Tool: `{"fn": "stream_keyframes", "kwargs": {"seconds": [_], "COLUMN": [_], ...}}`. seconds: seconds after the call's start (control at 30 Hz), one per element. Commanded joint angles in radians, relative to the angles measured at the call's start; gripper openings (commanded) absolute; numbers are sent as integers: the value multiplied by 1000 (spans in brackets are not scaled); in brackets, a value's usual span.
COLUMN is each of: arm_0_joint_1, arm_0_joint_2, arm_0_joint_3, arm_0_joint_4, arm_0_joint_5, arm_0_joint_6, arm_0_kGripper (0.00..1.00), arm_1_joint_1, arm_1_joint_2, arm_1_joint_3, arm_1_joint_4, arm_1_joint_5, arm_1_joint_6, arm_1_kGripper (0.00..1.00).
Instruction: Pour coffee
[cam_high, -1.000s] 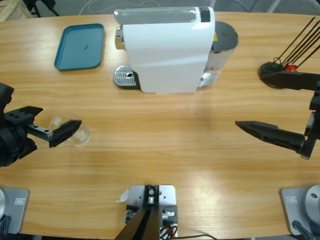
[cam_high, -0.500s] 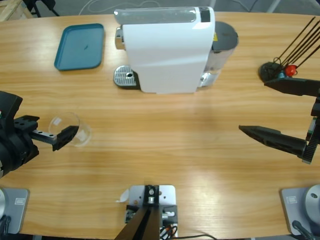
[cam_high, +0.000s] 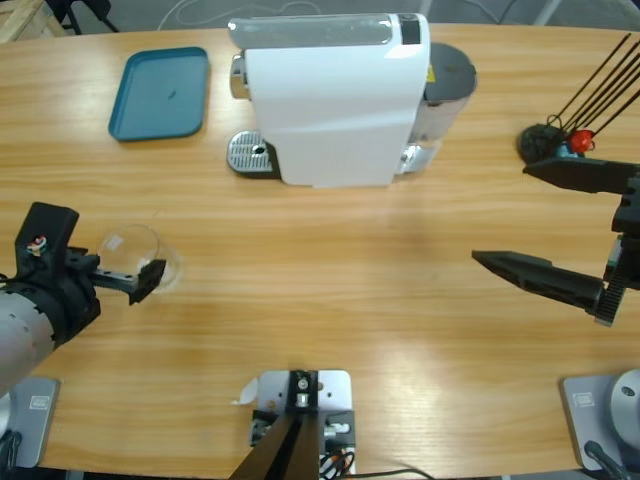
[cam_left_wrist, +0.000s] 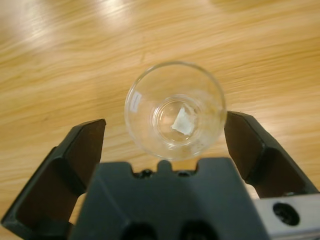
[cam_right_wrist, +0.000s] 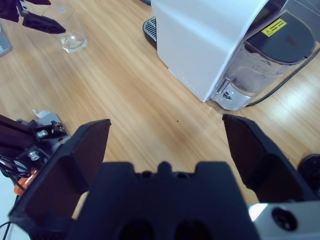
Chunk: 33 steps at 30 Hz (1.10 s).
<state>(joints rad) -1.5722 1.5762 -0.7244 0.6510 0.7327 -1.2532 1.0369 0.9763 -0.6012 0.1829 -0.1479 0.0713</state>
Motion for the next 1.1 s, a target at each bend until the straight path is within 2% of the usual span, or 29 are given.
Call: {"fn": "stream_keyframes", "kwargs": {"seconds": [0.03,0.23,0.37,0.43,0.47,0.67,0.8,0.83,0.87,0.9,0.97,1.03,1.1], "arm_0_joint_1": [-8,-7,-6,-6,-6,-6,-5,-5,-5,-5,-5,2,23], "arm_0_joint_2": [102,107,109,111,111,94,75,73,74,74,67,51,10], "arm_0_joint_3": [20,25,30,30,30,46,78,82,85,89,88,88,105], "arm_0_joint_4": [4,2,-5,-19,-25,-33,-82,-104,-141,-186,-241,-271,-269], "arm_0_joint_5": [28,80,96,96,95,86,62,59,52,46,45,47,61], "arm_0_joint_6": [-107,-107,-107,-107,-107,-99,-45,-23,-2,31,107,194,254], "arm_0_kGripper": [1000,996,917,793,699,16,0,38,248,270,261,6,0], "arm_1_joint_1": [11,11,11,11,11,11,11,11,11,11,11,11,11], "arm_1_joint_2": [47,74,77,78,78,74,71,72,73,73,68,56,46], "arm_1_joint_3": [35,29,26,23,22,17,20,20,20,20,22,28,33], "arm_1_joint_4": [-10,-23,-23,-23,-22,-19,-18,-19,-20,-21,-22,-20,-18], "arm_1_joint_5": [8,8,8,8,8,7,5,4,2,2,2,1,-1], "arm_1_joint_6": [14,15,16,16,16,16,16,16,16,17,19,21,21], "arm_1_kGripper": [991,991,991,991,991,991,991,991,991,991,991,991,987]}}
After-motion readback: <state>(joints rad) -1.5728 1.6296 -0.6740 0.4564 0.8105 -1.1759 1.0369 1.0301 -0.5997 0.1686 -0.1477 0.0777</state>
